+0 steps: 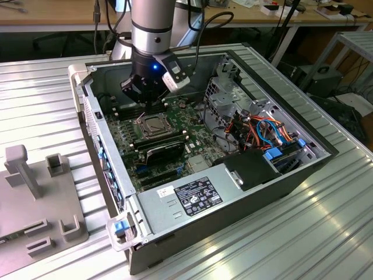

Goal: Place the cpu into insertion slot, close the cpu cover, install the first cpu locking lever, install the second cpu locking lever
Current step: 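Install the first cpu locking lever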

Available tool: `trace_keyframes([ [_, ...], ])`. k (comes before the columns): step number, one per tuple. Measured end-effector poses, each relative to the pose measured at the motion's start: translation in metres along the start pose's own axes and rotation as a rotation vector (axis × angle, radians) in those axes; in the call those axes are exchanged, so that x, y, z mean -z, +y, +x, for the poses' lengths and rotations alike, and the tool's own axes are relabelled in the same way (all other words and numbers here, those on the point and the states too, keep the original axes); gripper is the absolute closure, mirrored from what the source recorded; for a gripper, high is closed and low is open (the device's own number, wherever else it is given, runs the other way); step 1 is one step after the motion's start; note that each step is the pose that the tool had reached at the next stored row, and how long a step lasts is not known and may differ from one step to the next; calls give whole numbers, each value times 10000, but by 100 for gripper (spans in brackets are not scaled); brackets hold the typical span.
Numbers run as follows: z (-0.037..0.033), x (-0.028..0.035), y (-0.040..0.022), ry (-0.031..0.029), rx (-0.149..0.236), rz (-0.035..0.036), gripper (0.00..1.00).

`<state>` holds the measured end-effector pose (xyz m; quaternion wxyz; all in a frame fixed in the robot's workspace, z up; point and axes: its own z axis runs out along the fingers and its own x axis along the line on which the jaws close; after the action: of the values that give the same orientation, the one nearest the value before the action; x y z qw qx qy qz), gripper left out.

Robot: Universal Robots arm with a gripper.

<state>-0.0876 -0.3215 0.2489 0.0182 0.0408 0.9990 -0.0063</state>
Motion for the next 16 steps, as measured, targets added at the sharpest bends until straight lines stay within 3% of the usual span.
trace_keyframes([
  [2,2,-7,11,-7,525,-21,89],
  [5,5,-15,48,-10,871,-33,89],
  [13,6,-16,51,-11,877,-34,89],
  [16,10,-29,98,-14,1114,-46,89],
])
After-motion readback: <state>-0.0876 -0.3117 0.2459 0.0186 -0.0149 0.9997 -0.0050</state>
